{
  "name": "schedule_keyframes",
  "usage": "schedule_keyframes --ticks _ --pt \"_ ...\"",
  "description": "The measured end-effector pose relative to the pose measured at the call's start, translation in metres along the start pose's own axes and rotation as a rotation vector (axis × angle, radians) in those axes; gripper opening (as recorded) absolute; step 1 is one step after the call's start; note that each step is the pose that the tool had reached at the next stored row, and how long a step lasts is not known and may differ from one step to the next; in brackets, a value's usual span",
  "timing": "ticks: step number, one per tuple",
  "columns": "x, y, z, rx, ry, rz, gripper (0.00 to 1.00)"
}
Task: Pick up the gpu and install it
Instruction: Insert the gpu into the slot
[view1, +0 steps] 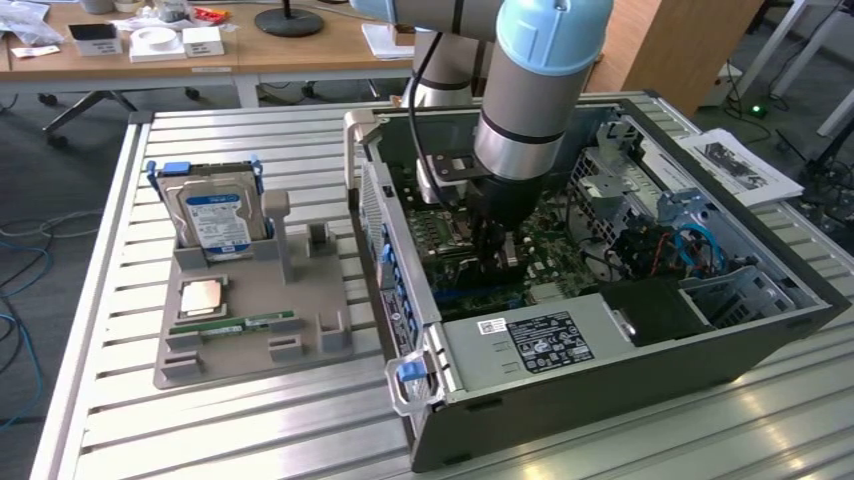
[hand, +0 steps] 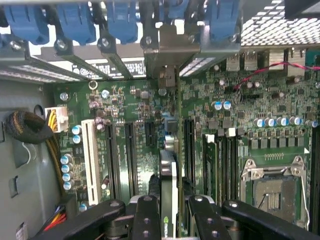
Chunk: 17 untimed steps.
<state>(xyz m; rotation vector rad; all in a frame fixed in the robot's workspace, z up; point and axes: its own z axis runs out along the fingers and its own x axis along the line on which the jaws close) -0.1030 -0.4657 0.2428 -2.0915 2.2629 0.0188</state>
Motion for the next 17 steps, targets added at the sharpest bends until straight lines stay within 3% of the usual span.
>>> schedule_keyframes --ticks 17 --pt "0.0000 -0.0002 -0.0002 -0.0002 0.0004 -0.001 0.27"
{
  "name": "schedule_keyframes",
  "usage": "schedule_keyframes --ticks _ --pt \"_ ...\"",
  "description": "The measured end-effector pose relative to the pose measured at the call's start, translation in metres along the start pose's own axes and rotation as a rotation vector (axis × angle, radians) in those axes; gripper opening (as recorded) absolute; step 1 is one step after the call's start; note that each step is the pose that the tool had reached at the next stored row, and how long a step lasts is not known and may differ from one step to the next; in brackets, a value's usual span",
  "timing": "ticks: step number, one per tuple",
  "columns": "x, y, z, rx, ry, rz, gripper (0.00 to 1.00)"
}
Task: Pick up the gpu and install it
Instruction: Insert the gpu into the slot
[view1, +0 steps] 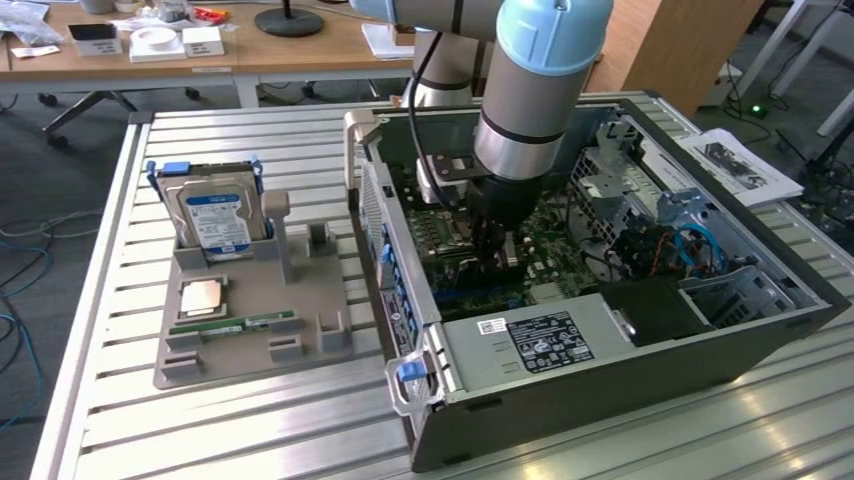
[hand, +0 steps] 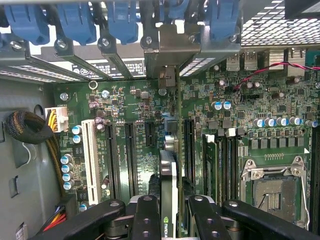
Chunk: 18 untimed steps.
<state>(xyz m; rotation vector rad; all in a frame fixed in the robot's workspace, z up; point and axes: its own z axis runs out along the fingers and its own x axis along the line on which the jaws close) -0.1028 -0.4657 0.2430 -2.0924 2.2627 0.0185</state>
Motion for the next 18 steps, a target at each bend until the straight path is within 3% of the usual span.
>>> schedule_keyframes --ticks 18 --pt "0.0004 0.0000 -0.0001 -0.0003 -0.0026 -0.003 0.27"
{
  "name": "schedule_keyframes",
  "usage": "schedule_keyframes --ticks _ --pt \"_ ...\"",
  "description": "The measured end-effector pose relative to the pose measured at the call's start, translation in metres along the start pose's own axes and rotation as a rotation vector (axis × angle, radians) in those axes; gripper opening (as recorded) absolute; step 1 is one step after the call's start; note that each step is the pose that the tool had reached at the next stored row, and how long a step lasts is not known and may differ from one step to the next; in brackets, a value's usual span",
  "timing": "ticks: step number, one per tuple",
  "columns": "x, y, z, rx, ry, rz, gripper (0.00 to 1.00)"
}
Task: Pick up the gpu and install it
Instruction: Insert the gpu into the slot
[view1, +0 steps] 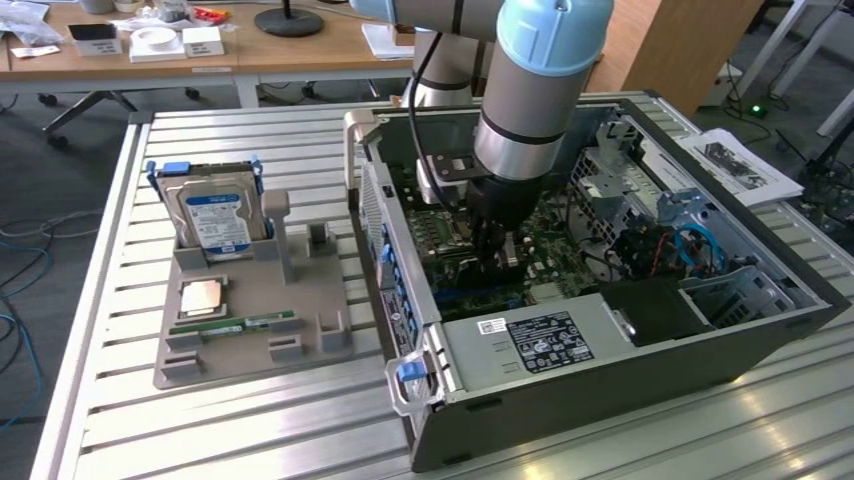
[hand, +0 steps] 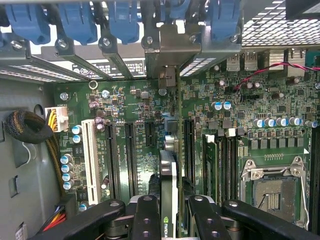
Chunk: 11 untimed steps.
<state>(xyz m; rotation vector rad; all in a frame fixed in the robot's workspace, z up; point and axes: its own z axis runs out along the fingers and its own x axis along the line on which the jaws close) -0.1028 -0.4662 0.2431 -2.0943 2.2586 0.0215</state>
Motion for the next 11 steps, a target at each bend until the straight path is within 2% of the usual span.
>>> schedule_keyframes --ticks 11 --pt "0.0000 0.0000 0.0000 -0.0008 -0.0005 -0.016 0.27"
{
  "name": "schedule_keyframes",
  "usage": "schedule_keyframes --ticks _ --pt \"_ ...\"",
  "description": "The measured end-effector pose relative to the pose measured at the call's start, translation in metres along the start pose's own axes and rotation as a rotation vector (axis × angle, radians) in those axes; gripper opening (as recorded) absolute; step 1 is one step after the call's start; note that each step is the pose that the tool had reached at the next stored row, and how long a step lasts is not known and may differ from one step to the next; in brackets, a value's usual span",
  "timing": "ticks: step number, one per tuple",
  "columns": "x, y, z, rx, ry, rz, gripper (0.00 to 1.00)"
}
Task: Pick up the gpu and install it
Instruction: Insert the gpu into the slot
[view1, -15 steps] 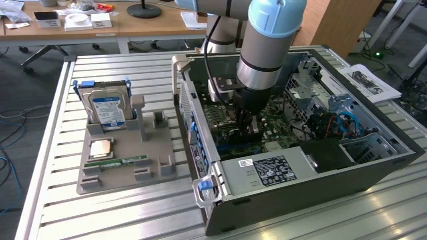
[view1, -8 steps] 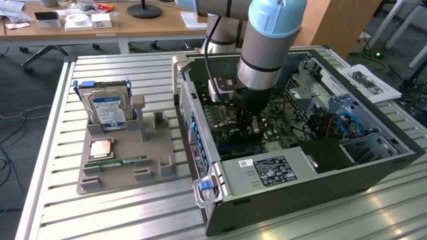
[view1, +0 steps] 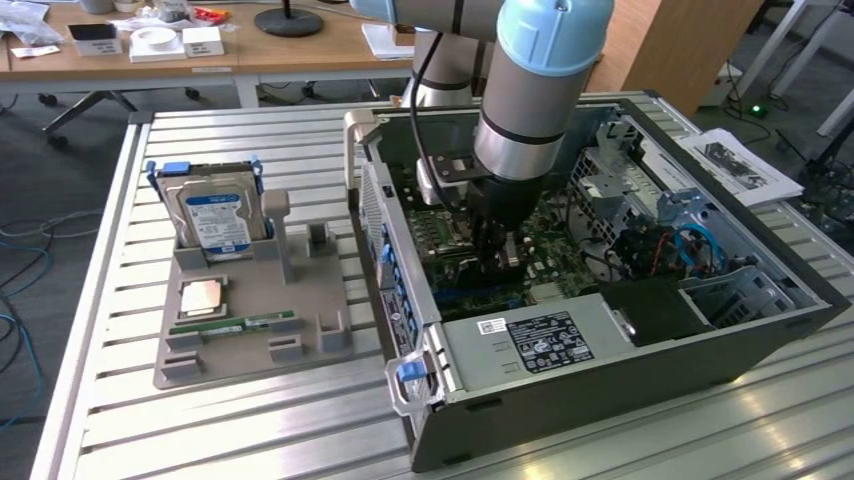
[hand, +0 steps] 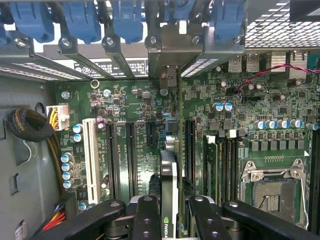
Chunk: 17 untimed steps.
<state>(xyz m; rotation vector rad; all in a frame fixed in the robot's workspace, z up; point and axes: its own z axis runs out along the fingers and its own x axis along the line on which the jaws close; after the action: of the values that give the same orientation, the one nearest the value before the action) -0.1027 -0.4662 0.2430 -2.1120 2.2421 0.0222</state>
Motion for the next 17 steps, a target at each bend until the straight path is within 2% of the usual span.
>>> schedule_keyframes --ticks 17 --pt "0.0000 0.0001 0.0008 0.0000 0.0000 0.000 0.27"
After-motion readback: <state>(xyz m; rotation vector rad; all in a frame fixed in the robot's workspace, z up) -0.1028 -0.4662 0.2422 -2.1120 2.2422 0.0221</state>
